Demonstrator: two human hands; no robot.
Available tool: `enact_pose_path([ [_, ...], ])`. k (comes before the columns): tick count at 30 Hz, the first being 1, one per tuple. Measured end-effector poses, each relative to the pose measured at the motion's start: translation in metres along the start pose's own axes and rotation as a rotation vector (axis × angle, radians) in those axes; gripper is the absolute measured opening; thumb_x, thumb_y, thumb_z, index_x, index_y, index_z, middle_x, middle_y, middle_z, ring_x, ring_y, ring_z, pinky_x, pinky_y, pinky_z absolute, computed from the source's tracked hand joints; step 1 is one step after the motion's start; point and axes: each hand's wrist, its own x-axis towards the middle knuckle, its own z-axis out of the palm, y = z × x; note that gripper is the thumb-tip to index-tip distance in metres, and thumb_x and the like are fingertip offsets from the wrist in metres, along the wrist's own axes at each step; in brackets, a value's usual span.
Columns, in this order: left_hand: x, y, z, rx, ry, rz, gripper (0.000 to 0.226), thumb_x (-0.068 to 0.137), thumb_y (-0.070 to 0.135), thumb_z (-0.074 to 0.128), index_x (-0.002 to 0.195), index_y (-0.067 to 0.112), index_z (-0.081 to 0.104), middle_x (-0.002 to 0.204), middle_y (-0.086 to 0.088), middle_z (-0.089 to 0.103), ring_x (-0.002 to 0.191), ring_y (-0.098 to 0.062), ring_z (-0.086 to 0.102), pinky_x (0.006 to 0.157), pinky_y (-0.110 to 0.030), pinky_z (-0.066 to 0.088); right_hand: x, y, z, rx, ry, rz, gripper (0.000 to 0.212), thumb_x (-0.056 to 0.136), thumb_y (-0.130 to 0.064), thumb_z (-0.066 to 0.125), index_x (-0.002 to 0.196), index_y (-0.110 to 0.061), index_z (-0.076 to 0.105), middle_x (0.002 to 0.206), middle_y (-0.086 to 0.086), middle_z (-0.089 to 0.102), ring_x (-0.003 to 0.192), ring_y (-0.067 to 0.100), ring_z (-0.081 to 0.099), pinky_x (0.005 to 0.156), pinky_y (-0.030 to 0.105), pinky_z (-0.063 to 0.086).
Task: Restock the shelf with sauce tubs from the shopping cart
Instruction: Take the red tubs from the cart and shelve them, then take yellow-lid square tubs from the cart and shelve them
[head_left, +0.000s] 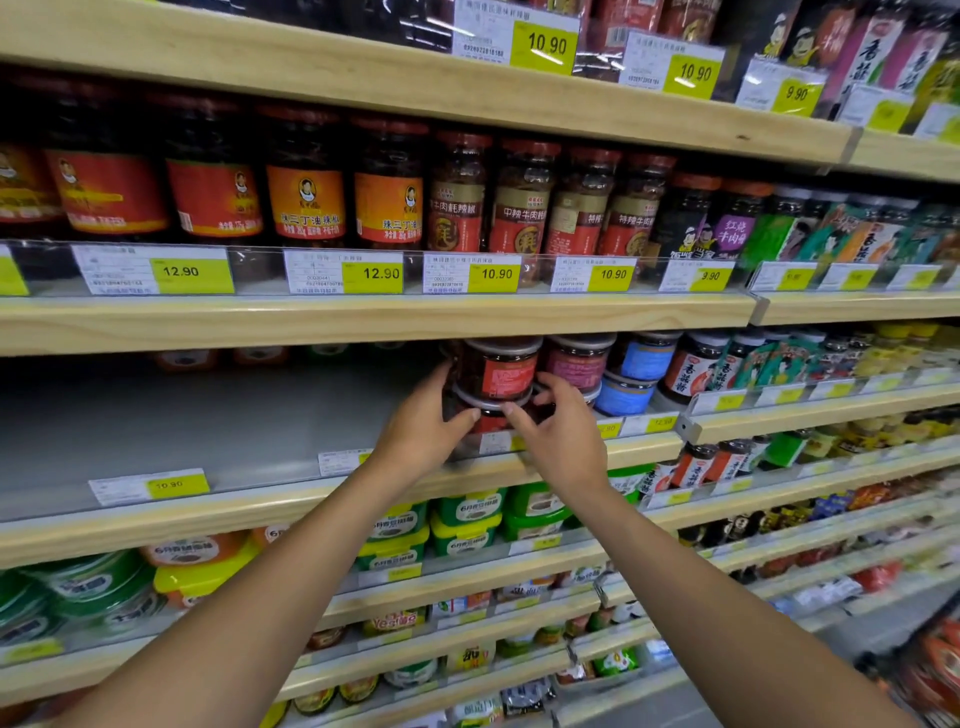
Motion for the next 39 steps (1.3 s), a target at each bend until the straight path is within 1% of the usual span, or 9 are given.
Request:
enact_pose_path([
  [2, -0.008, 0.001, 0.0, 0.05, 0.008, 0.024, 0.08, 0.09, 0.027, 0.075, 0.157, 0.029, 0.032, 0.157, 0.001, 0.045, 0.141, -0.018, 0.044, 0.109, -0.03, 0.037, -0.006, 0.0, -0.003, -0.048, 0.002, -0.01, 0.059, 0.085, -0.062, 0.065, 0.133, -0.031, 0.052, 0.111, -0.008, 0.056, 0.097, 0.017, 0.061, 0.078, 0.044, 0.056],
  [5, -0.024, 0.005, 0.0, 0.151, 0.061, 0.08, 0.084, 0.09, 0.032, 0.074, 0.159, 0.027, 0.026, 0.161, 0.0, 0.036, 0.147, -0.02, 0.035, 0.116, -0.039, 0.036, -0.02, 0.008, -0.011, -0.205, 0.072, -0.119, 0.067, 0.085, -0.062, 0.066, 0.139, -0.025, 0.051, 0.129, -0.001, 0.056, 0.119, 0.023, 0.053, 0.093, 0.043, 0.051],
  [8, -0.043, 0.005, 0.01, 0.339, 0.129, 0.184, 0.088, 0.091, 0.042, 0.071, 0.16, 0.022, 0.022, 0.167, -0.002, 0.022, 0.155, -0.022, 0.015, 0.126, -0.043, 0.022, -0.035, 0.022, -0.023, -0.341, 0.104, -0.195, 0.075, 0.085, -0.066, 0.063, 0.144, -0.022, 0.048, 0.145, 0.004, 0.049, 0.133, 0.026, 0.046, 0.1, 0.047, 0.046],
  [15, -0.093, 0.016, 0.073, 0.626, 0.142, 0.387, 0.089, 0.09, 0.053, 0.068, 0.161, 0.02, 0.024, 0.17, -0.006, 0.016, 0.158, -0.029, 0.008, 0.125, -0.054, 0.021, -0.086, 0.089, -0.074, -0.487, 0.04, -0.16, 0.084, 0.085, -0.074, 0.054, 0.151, -0.024, 0.038, 0.16, 0.005, 0.034, 0.146, 0.027, 0.034, 0.114, 0.051, 0.037],
  [22, -0.147, 0.055, 0.193, 0.684, -0.084, 0.438, 0.091, 0.089, 0.056, 0.069, 0.161, 0.023, 0.025, 0.169, -0.007, 0.018, 0.157, -0.031, 0.008, 0.123, -0.059, 0.022, -0.158, 0.193, -0.171, -0.63, -0.06, -0.009, 0.085, 0.087, -0.074, 0.051, 0.155, -0.026, 0.033, 0.163, 0.005, 0.027, 0.149, 0.029, 0.028, 0.118, 0.052, 0.031],
  [26, -0.189, 0.086, 0.274, 0.674, -0.232, 0.511, 0.105, 0.077, 0.055, 0.081, 0.158, 0.025, 0.023, 0.166, -0.006, 0.026, 0.155, -0.031, 0.019, 0.122, -0.057, 0.022, -0.209, 0.253, -0.236, -0.681, -0.128, 0.12, 0.086, 0.086, -0.071, 0.056, 0.156, -0.027, 0.032, 0.166, 0.006, 0.023, 0.151, 0.031, 0.025, 0.12, 0.054, 0.026],
  [32, -0.246, 0.152, 0.386, 0.659, -0.422, 0.632, 0.109, 0.061, 0.058, 0.09, 0.152, 0.02, 0.046, 0.161, -0.008, 0.038, 0.149, -0.032, 0.034, 0.116, -0.056, 0.021, -0.287, 0.332, -0.326, -0.81, -0.154, 0.31, 0.091, 0.073, -0.071, 0.07, 0.148, -0.024, 0.048, 0.155, 0.009, 0.044, 0.141, 0.033, 0.044, 0.112, 0.054, 0.039],
  [34, -0.262, 0.175, 0.419, 0.647, -0.489, 0.649, 0.112, 0.058, 0.058, 0.091, 0.153, 0.021, 0.043, 0.16, -0.007, 0.04, 0.15, -0.031, 0.034, 0.116, -0.057, 0.027, -0.308, 0.35, -0.354, -0.827, -0.139, 0.371, 0.089, 0.077, -0.069, 0.067, 0.151, -0.026, 0.043, 0.158, 0.007, 0.039, 0.144, 0.032, 0.038, 0.115, 0.054, 0.033],
  [39, -0.289, 0.217, 0.487, 0.608, -0.604, 0.73, 0.12, 0.047, 0.059, 0.094, 0.148, 0.02, 0.043, 0.154, -0.011, 0.048, 0.145, -0.034, 0.039, 0.112, -0.06, 0.031, -0.35, 0.394, -0.411, -0.843, -0.103, 0.534, 0.09, 0.064, -0.069, 0.076, 0.139, -0.023, 0.057, 0.147, 0.009, 0.053, 0.134, 0.035, 0.051, 0.104, 0.056, 0.047],
])
